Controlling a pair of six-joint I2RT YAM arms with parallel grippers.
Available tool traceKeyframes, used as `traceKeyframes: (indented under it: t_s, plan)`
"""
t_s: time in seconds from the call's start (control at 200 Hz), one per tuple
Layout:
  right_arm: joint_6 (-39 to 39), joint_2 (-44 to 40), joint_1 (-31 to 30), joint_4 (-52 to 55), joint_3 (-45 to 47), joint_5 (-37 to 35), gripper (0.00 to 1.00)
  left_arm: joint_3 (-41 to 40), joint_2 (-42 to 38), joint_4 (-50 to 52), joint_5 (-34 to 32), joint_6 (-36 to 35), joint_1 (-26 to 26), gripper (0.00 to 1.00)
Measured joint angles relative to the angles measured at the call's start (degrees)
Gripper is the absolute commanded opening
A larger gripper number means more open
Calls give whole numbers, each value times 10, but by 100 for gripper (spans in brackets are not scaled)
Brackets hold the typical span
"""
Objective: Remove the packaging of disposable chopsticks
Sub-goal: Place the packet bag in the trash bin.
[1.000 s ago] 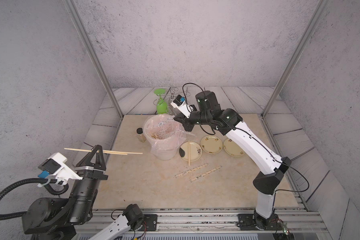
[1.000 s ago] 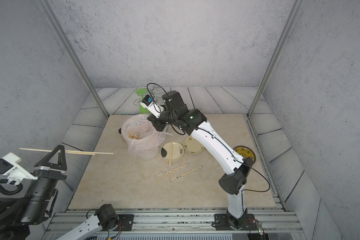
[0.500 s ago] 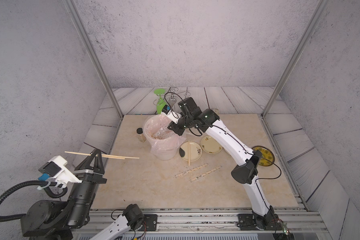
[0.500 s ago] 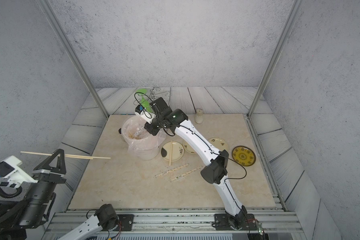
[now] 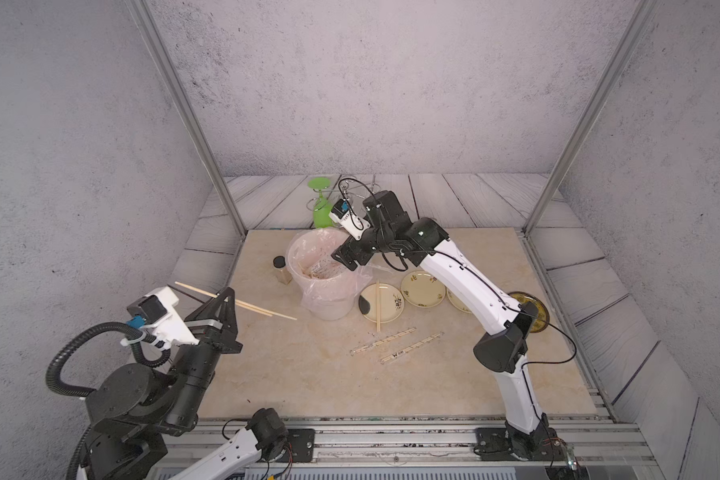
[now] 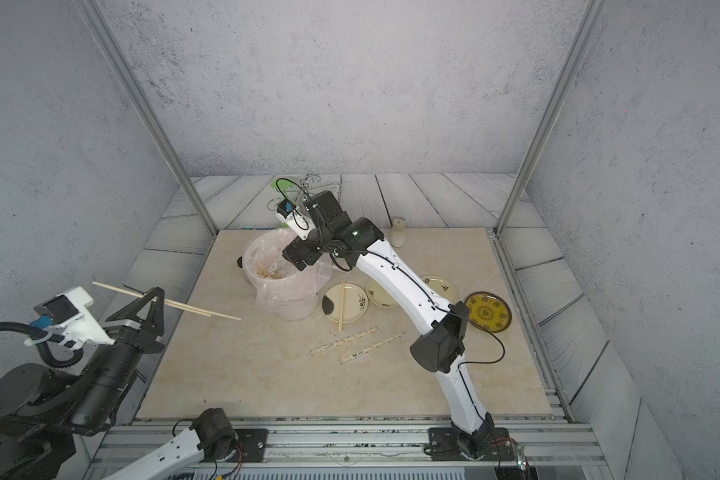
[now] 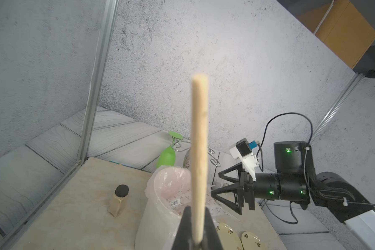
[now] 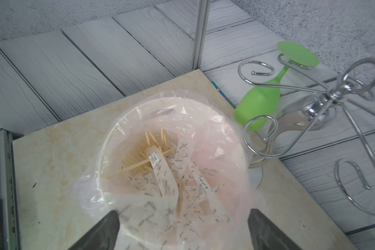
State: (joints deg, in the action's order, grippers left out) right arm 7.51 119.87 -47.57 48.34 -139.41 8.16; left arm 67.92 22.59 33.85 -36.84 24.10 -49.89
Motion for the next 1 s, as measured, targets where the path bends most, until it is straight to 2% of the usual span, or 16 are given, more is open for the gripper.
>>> traceKeyframes:
  t_s: [0.185,0.365,0.495,0.661,0.731,0.786,0.856,0.911,1.001]
  plan:
    - [-8,-78,0,-13,61,-11,95,18,34,8,23,16,0,0]
    - [-18,-159,0,-39,153,-12,90,41,69,14,52,29,0,0]
    - [-32,-254,0,-81,283,-2,79,59,106,17,82,34,0,0]
    - [-53,-403,0,-162,483,71,62,77,160,2,136,36,0,0]
    - [-66,-463,-1,-201,567,115,50,87,186,-8,169,41,0,0]
    - [-86,-501,-2,-230,620,143,50,95,208,-18,196,45,0,0]
    - [-103,-532,-5,-263,670,174,57,104,236,-37,236,52,0,0]
    - [-112,-545,-8,-280,693,192,58,108,258,-52,267,59,0,0]
    - [-122,-549,-10,-290,706,214,54,113,292,-73,311,72,0,0]
